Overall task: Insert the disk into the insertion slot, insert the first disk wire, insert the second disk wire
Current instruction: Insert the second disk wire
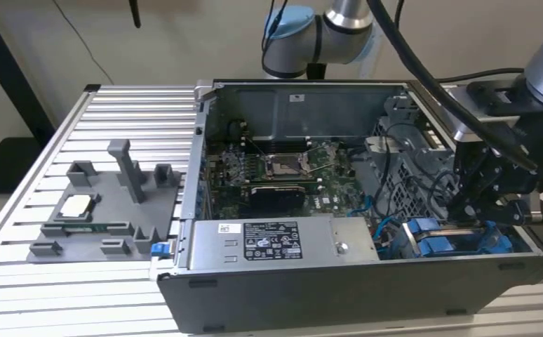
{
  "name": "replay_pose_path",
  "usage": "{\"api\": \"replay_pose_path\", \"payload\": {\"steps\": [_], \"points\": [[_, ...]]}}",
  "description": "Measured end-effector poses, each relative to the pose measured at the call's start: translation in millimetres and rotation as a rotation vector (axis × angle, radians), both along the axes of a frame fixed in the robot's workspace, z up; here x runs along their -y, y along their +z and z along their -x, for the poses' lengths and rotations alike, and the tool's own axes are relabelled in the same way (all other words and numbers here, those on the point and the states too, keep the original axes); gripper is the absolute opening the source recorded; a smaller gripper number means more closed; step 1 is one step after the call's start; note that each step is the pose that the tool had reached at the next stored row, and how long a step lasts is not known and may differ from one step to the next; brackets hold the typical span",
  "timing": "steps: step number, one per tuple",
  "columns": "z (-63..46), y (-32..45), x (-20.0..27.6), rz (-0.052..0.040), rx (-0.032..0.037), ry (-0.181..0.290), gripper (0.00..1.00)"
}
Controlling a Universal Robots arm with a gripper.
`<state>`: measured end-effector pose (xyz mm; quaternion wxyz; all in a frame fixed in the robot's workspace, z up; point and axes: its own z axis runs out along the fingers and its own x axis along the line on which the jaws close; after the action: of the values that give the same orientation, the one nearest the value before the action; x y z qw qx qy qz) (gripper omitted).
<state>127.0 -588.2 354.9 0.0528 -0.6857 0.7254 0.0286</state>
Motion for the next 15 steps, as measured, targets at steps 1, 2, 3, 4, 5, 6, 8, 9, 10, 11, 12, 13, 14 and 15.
{"api": "replay_pose_path", "payload": {"steps": [1,2,3,4,5,6,8,9,10,11,12,13,14,15], "points": [[0.0,0.0,0.0,0.0,0.0,0.0,0.16],[0.0,-0.1,0.0,-0.0006,0.0,0.0,0.16],[0.0,-0.2,0.0,-0.0013,0.0,0.0,0.16],[0.0,-0.2,0.0,-0.0021,0.0,0.0,0.16],[0.0,-0.4,0.0,-0.0029,0.0,0.0,0.16],[0.0,-0.6,0.0,-0.0035,0.0,0.0,0.16],[0.0,-1.4,0.0,-0.0046,0.0,0.0,0.16],[0.0,-1.9,0.0,-0.0052,0.0,0.0,0.16],[-0.1,-2.3,0.0,-0.0058,0.0,0.0,0.16],[-0.1,-2.8,0.0,-0.0067,0.0,0.0,0.16],[-0.1,-3.2,0.0,-0.0075,0.0,0.0,0.16],[-0.1,-3.6,0.0,-0.0084,0.0,0.0,0.16],[-0.1,-4.0,0.0,-0.0091,0.0,0.0,0.16],[-0.1,-4.2,0.0,-0.0098,0.0,0.0,0.16]]}}
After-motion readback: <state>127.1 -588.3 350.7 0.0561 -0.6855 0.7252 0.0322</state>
